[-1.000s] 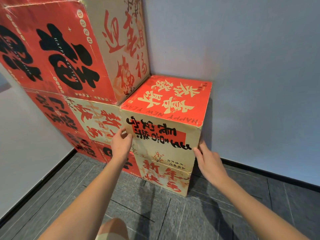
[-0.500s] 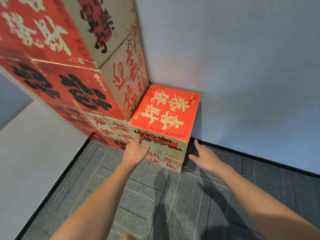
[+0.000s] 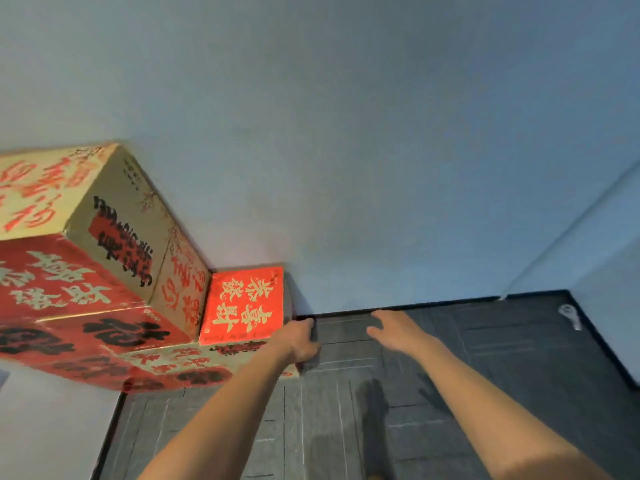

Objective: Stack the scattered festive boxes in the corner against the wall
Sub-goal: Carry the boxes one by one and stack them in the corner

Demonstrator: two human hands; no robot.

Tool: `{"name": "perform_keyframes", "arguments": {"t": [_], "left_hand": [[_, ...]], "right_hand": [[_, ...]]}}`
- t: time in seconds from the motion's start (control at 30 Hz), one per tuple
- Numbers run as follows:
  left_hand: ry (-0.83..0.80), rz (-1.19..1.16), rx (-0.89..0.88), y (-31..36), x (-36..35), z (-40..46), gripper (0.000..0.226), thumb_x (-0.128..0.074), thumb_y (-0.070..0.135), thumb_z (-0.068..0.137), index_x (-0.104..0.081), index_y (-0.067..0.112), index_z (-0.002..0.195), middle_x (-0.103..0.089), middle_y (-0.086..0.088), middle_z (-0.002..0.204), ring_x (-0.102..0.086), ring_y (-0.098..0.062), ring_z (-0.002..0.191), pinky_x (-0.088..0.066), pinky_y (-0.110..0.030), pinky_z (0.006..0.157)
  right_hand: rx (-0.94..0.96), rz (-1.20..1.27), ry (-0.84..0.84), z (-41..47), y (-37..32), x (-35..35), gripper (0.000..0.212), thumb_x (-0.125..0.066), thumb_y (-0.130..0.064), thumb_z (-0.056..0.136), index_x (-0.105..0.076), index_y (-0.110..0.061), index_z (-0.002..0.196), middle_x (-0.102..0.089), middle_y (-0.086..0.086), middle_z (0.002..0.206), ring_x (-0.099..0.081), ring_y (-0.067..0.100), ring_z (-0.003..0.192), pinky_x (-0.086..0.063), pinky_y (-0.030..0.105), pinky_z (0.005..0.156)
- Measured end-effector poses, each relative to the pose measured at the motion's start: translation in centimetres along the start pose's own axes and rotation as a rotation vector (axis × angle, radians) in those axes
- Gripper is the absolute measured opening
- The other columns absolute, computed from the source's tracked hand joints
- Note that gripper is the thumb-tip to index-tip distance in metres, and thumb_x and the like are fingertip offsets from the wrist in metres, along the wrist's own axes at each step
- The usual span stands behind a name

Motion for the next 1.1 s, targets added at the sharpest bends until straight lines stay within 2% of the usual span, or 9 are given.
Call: {"name": "perform_keyframes", "arguments": {"t": [0.2,0.3,0.37,0.47,0.6,0.8,0.9,1.03,1.1], "left_hand": [[-0.075,0.262,-0.401,16.4,-3.5,-3.1,0.054,-0.061,0.039,0.093,-0.049,0.013,0.139,-0.054,-0.008,0.141,-0.051,-0.028,0.129,-0.042,-0.035,0.102],[-0.15,0.329,-0.554,23.0,-8.6,-5.6,0.059,-0.062,0.031,0.093,-0.045,0.009,0.144,-0.049,-0.008,0.146,-0.046,-0.027,0.136,-0.039,-0.034,0.108],[-0.191,0.334,-0.62,27.1,-12.4,-8.4,0.067,-0.061,0.038,0.093,-0.038,0.013,0.151,-0.04,-0.006,0.154,-0.039,-0.025,0.142,-0.034,-0.034,0.114],[-0.339,0.375,-0.734,32.3,-19.7,-14.9,0.08,-0.06,0.057,0.089,-0.031,0.021,0.155,-0.028,0.001,0.161,-0.029,-0.021,0.147,-0.027,-0.033,0.119],[-0.471,0.535,-0.908,37.9,-31.9,-24.7,0.093,-0.06,0.073,0.077,-0.036,0.024,0.152,-0.036,0.001,0.157,-0.038,-0.021,0.142,-0.032,-0.035,0.115],[-0.61,0.787,-1.117,42.4,-48.3,-45.5,0.07,-0.06,0.052,0.091,-0.04,0.017,0.148,-0.044,-0.006,0.151,-0.044,-0.023,0.137,-0.037,-0.029,0.107],[-0.653,0.87,-1.197,43.5,-57.7,-53.9,0.063,-0.065,0.053,0.087,-0.053,0.014,0.135,-0.057,-0.01,0.137,-0.055,-0.024,0.125,-0.044,-0.031,0.101],[-0.755,0.936,-1.211,44.2,-71.7,-63.8,0.072,-0.073,0.05,0.079,-0.052,0.011,0.136,-0.06,-0.013,0.133,-0.059,-0.026,0.121,-0.048,-0.034,0.099],[-0.76,0.968,-1.265,44.7,-79.2,-68.0,0.08,-0.072,0.06,0.071,-0.054,0.014,0.134,-0.063,-0.012,0.128,-0.062,-0.025,0.116,-0.05,-0.034,0.096]], "right_hand": [[-0.229,0.115,0.239,-14.8,10.4,3.3,0.051,-0.042,-0.036,0.103,-0.044,-0.01,0.146,-0.047,0.006,0.148,-0.047,0.023,0.132,-0.038,0.03,0.106],[-0.419,0.206,0.326,-24.7,16.4,0.0,0.05,-0.045,-0.038,0.102,-0.046,-0.013,0.145,-0.049,0.006,0.147,-0.05,0.024,0.129,-0.04,0.03,0.102],[-0.563,0.258,0.376,-31.6,20.0,-3.4,0.052,-0.047,-0.039,0.102,-0.043,-0.013,0.147,-0.046,0.005,0.15,-0.046,0.025,0.134,-0.038,0.031,0.106],[-0.735,0.341,0.429,-42.1,23.7,-9.6,0.055,-0.049,-0.04,0.102,-0.041,-0.012,0.149,-0.044,0.006,0.153,-0.043,0.023,0.138,-0.034,0.03,0.11],[-0.958,0.51,0.488,-56.8,26.6,-19.9,0.051,-0.046,-0.041,0.102,-0.045,-0.015,0.147,-0.047,0.005,0.15,-0.045,0.022,0.137,-0.034,0.03,0.111],[-1.206,0.697,0.604,-77.5,29.2,-35.0,0.063,-0.035,-0.054,0.096,-0.044,-0.02,0.149,-0.056,0.006,0.143,-0.052,0.023,0.131,-0.037,0.024,0.101],[-1.351,0.934,0.683,-87.0,30.8,-44.6,0.051,-0.05,-0.036,0.1,-0.046,-0.014,0.146,-0.05,0.006,0.146,-0.05,0.021,0.132,-0.039,0.025,0.102],[-1.493,1.058,0.755,-99.5,32.1,-56.5,0.053,-0.054,-0.035,0.098,-0.045,-0.017,0.147,-0.05,0.006,0.147,-0.048,0.024,0.135,-0.037,0.028,0.107],[-1.55,1.122,0.779,-105.4,32.3,-61.9,0.055,-0.055,-0.037,0.098,-0.043,-0.017,0.148,-0.049,0.006,0.149,-0.047,0.023,0.136,-0.036,0.028,0.108]]}}
Point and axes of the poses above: each hand's wrist, its own z-axis towards the middle knuckle, its own x-axis out of the back of the hand, y = z × x, the point moved 8 cm from there along z, towards the middle knuckle
